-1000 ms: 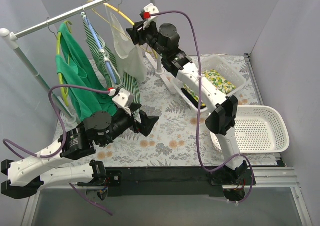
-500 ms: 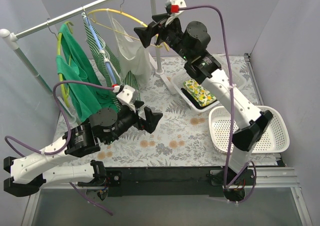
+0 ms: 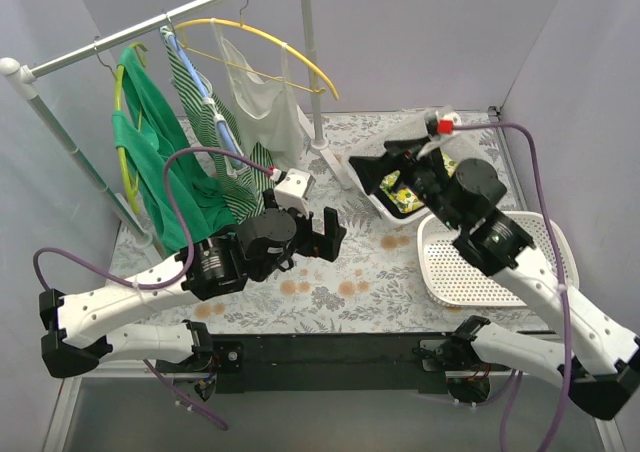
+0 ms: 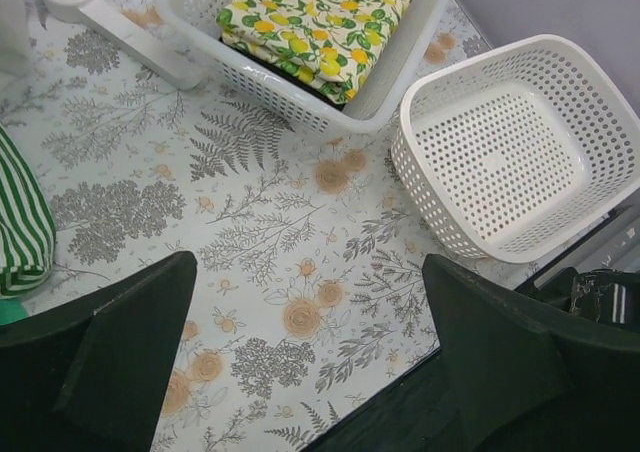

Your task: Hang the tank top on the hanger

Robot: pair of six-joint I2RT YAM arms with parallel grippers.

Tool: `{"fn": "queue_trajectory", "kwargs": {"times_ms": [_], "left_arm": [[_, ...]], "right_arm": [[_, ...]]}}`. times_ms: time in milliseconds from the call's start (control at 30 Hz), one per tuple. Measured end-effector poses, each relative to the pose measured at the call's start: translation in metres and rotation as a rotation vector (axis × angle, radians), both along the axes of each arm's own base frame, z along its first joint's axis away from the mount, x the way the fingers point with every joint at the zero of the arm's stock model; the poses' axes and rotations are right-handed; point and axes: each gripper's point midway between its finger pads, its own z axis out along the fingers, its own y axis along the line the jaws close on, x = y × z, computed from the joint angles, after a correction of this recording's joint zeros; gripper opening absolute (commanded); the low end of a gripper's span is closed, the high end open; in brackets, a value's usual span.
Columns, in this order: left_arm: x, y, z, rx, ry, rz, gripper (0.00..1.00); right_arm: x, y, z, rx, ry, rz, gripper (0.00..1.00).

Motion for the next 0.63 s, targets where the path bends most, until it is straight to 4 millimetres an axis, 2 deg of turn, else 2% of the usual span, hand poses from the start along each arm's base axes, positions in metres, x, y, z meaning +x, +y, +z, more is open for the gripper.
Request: {"fn": "queue_trajectory", "kwargs": {"times_ms": [133, 267, 467, 567, 633], "left_arm": [[-0.002, -0.007, -0.025, -0.007, 0.07, 0.014, 0.98], [-0.003, -0.014, -0.055, -0.005, 0.154, 0.049, 0.98], [-0.005, -0.016, -0.095, 0.02, 0.243, 0.096, 0.98], [-0.006, -0.018, -0.103, 0.033, 0.257, 0.095, 0.98], [-0.006, -0.021, -0.103, 0.031, 0.255, 0.087, 0.98]], "right_arm": [[-0.027, -0.04, -0.054, 0.021, 0.103, -0.077, 0.99], [-0.045, -0.064, -0.102, 0.01, 0.208, -0.117, 0.99], [-0.06, -0.083, -0.15, -0.025, 0.319, -0.159, 0.99], [-0.065, -0.089, -0.171, -0.056, 0.36, -0.177, 0.99], [-0.066, -0.092, -0.178, -0.074, 0.377, -0.186, 0.98]]}}
